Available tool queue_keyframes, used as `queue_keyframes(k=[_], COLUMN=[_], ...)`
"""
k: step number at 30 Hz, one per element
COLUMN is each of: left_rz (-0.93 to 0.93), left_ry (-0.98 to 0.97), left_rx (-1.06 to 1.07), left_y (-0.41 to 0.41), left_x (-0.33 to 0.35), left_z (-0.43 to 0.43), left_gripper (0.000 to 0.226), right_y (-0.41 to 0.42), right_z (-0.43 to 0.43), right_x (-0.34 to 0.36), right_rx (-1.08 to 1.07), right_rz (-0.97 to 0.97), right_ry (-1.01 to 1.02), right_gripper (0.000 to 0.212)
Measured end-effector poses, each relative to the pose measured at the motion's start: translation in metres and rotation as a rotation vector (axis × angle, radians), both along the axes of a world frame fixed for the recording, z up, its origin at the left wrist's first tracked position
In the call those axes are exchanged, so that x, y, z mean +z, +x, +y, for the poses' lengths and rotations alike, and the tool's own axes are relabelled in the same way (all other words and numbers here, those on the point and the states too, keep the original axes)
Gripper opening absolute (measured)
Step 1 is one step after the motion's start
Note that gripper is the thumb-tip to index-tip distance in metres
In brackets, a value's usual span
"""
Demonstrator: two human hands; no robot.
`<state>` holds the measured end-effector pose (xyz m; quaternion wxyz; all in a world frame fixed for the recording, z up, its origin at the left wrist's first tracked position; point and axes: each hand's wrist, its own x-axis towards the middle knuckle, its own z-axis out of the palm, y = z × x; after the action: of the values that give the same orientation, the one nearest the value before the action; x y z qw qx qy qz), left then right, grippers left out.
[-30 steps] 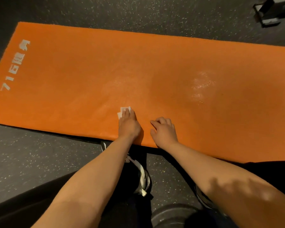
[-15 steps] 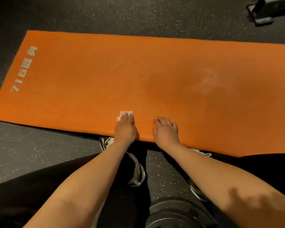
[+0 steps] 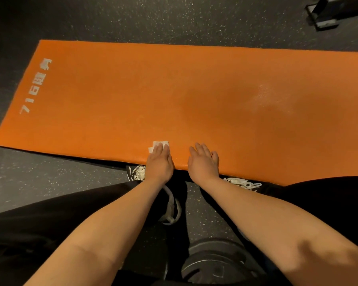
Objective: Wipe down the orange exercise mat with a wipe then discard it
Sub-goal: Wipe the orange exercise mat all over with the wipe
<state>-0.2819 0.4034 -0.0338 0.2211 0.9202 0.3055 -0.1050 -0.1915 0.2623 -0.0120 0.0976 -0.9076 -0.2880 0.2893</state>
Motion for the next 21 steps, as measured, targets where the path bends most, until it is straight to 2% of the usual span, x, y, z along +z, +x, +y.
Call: queue_keyframes(k=[3, 9, 11, 16, 18, 21], left_rz=[0.025, -0.076, -0.071, 0.069, 0.058, -0.012], left_ry=[0.004, -0.225, -0.166, 0.002, -0.010, -0.139], left_rx=[0.043, -0.165, -0.172, 0.039, 0.027, -0.106], left_y=[0.003, -0.002, -0.002, 0.000, 0.001, 0.012], left_x=[0.004, 0.007, 0.006, 0.003, 0.001, 0.003], left_z=[-0.014, -0.049, -0.033, 0.003, -0.008, -0.044], left_gripper=[0.052, 0.053, 0.052, 0.050, 0.049, 0.052], right_y=[-0.004, -0.005, -0.003, -0.012, -0.013, -0.011], right_z=[0.002, -0.011, -0.018, -0.018, -0.025, -0.034], right_x=[0.001, 0.000, -0.003, 0.002, 0.002, 0.002], right_rx=[-0.012, -0.049, -0.072, -0.112, -0.111, -0.129], right_rz=[0.002, 0.040, 0.019, -0.046, -0.072, -0.085], right_ry=[-0.007, 0.126, 0.151, 0.076, 0.052, 0.016], right_gripper=[0.052, 0.045, 0.044, 0.045, 0.047, 0.046])
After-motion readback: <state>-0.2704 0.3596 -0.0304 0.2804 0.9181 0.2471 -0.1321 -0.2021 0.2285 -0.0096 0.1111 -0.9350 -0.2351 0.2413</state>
